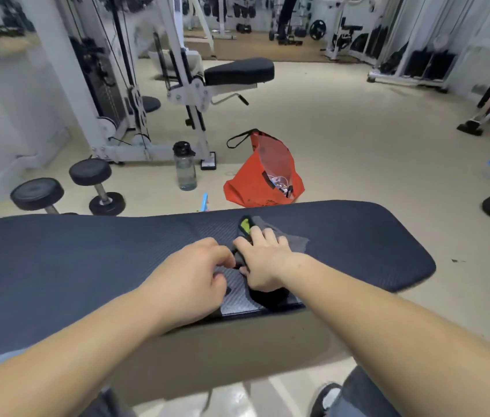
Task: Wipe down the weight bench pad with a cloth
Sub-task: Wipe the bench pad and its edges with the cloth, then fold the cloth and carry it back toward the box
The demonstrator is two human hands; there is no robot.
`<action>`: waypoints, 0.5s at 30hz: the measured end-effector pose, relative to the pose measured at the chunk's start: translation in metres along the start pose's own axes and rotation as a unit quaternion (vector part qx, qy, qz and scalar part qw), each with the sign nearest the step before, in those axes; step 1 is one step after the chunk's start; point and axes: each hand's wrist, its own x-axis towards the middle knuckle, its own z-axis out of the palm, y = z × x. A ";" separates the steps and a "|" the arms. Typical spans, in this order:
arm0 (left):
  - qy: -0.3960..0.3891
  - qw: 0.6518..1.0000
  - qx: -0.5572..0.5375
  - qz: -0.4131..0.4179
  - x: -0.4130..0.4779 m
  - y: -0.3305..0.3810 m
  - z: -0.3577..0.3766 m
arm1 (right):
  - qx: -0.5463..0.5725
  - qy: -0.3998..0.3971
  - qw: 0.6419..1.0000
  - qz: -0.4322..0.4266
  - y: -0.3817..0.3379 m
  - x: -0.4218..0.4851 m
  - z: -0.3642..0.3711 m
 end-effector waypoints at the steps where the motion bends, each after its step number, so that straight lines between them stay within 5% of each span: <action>1: 0.002 1.000 0.002 -0.010 -0.007 -0.007 -0.005 | -0.002 0.018 1.000 -0.019 -0.004 -0.005 0.002; 6: 0.019 0.996 -0.052 -0.063 -0.016 -0.028 -0.010 | 0.051 0.137 0.986 -0.084 -0.026 -0.020 -0.002; 9: 0.060 0.987 -0.123 -0.087 -0.016 -0.035 0.007 | 0.293 0.098 0.949 -0.064 -0.035 -0.017 -0.014; 12: 0.125 0.968 -0.195 -0.101 -0.015 -0.042 0.009 | 0.547 0.052 0.835 -0.022 -0.036 -0.004 -0.028; 15: 0.169 0.951 -0.242 -0.087 -0.006 -0.046 -0.004 | 0.735 0.036 0.677 -0.006 -0.037 0.022 -0.043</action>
